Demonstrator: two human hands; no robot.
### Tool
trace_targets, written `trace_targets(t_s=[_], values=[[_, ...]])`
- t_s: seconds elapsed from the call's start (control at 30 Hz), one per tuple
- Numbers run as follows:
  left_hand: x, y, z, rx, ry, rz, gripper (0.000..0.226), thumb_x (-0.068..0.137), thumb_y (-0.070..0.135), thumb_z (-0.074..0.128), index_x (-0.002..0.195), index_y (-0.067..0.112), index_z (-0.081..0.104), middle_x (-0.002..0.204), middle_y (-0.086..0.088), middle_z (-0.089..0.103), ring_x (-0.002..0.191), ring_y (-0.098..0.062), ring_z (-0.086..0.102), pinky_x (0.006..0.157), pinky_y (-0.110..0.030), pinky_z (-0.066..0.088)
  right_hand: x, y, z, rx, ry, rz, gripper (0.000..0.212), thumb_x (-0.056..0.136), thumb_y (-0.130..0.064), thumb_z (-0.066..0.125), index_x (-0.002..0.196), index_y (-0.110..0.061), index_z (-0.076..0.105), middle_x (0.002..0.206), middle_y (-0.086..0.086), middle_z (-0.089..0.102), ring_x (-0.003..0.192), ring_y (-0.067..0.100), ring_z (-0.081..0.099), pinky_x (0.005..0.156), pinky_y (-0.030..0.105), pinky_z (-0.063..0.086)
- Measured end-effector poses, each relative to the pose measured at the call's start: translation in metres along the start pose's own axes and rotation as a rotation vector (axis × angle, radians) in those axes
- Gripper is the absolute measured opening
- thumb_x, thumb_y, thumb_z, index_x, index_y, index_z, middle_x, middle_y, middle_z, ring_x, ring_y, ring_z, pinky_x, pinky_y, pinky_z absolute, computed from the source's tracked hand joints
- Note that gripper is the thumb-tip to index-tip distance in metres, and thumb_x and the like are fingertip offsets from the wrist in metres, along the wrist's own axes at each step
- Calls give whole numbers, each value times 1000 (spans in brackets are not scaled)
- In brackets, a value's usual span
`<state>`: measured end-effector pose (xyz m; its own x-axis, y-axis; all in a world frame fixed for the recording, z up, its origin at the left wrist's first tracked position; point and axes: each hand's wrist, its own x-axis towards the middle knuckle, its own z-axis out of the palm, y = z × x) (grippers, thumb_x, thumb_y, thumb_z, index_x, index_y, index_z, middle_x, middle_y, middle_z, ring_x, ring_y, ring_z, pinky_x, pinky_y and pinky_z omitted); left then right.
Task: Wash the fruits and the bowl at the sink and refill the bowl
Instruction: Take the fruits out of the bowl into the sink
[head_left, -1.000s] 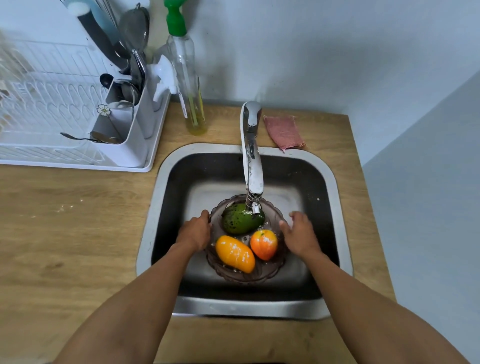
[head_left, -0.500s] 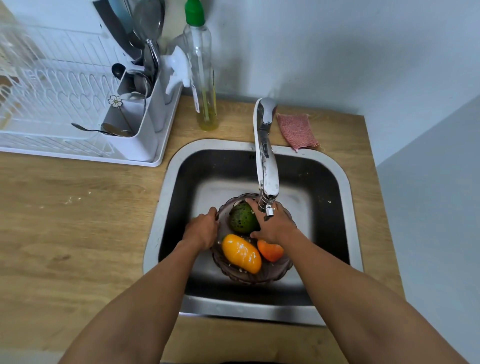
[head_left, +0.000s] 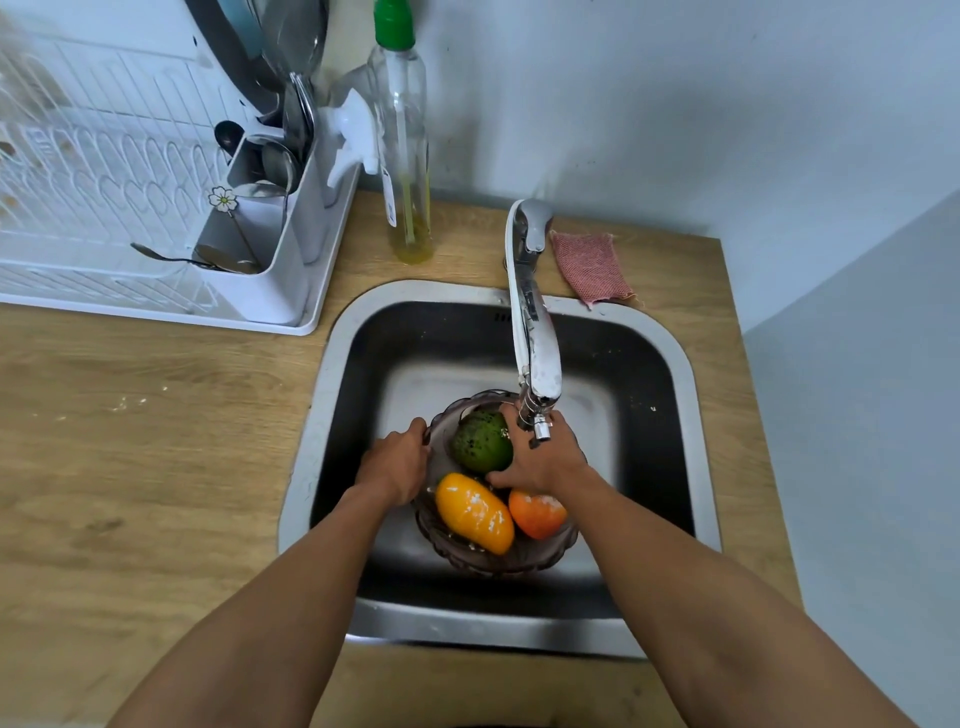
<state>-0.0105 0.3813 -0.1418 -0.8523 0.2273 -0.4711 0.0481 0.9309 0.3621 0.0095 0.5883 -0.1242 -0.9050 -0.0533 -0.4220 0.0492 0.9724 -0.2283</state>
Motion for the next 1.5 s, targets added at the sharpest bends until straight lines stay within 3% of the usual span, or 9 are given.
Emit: trace_targets(t_s=[0.1,0.17,0.37,0.57,0.73,0.97,1.17,1.33,1.5], values=[[0,0,-2,-2,2,5,19,100,28,40,112,15,46,108,-19,64,95,-40,60,77,-43,52,-6,6,-8,90,121,-34,86,62,-58,73,133,-19,45,128,4,54,117,26,50,103,36,36],[0,0,-2,0,3,5,17,99,28,41,110,16,46,107,-18,64,94,-39,61,79,-46,54,-8,15,-17,153,205,-10,80,60,-57,74,126,-19,50,117,3,58,109,25,54,96,37,43],[1,-1,-2,14,13,4,16,100,26,39,110,16,46,104,-16,65,90,-35,62,79,-46,55,-5,50,-39,338,348,271,95,58,-64,74,132,-16,42,121,2,49,110,24,55,88,41,51],[2,2,-4,122,15,-13,17,100,26,43,114,16,45,106,-14,65,92,-33,63,74,-40,53,3,73,-33,309,291,420,94,61,-62,76,133,-13,42,131,7,47,118,29,53,92,45,48],[1,5,-8,272,-29,-73,34,93,17,52,126,15,41,116,-15,64,103,-36,63,80,-42,52,11,78,-20,412,244,554,93,62,-57,80,132,-9,42,134,10,45,121,32,52,97,44,47],[1,0,-11,196,-32,-86,24,97,23,47,120,16,44,115,-16,64,101,-37,62,79,-43,51,19,77,-6,395,205,562,93,62,-50,82,134,-12,38,138,10,39,127,32,44,98,46,45],[-1,0,-13,105,-23,-96,23,100,29,42,117,15,48,115,-17,62,103,-38,61,80,-43,50,21,82,-7,498,157,555,99,67,-49,81,142,-11,29,145,15,28,134,35,32,108,46,35],[-1,-1,-11,84,-13,-94,23,100,29,42,116,15,50,113,-15,64,99,-35,63,81,-43,53,10,90,-8,672,127,508,107,70,-32,84,150,-16,14,152,16,21,141,35,24,116,45,26],[-1,0,-10,85,-25,-92,25,100,28,41,118,14,50,114,-15,63,101,-35,62,84,-46,54,-14,96,-4,776,136,493,104,73,-20,82,151,-15,13,154,16,16,140,31,29,115,39,29]])
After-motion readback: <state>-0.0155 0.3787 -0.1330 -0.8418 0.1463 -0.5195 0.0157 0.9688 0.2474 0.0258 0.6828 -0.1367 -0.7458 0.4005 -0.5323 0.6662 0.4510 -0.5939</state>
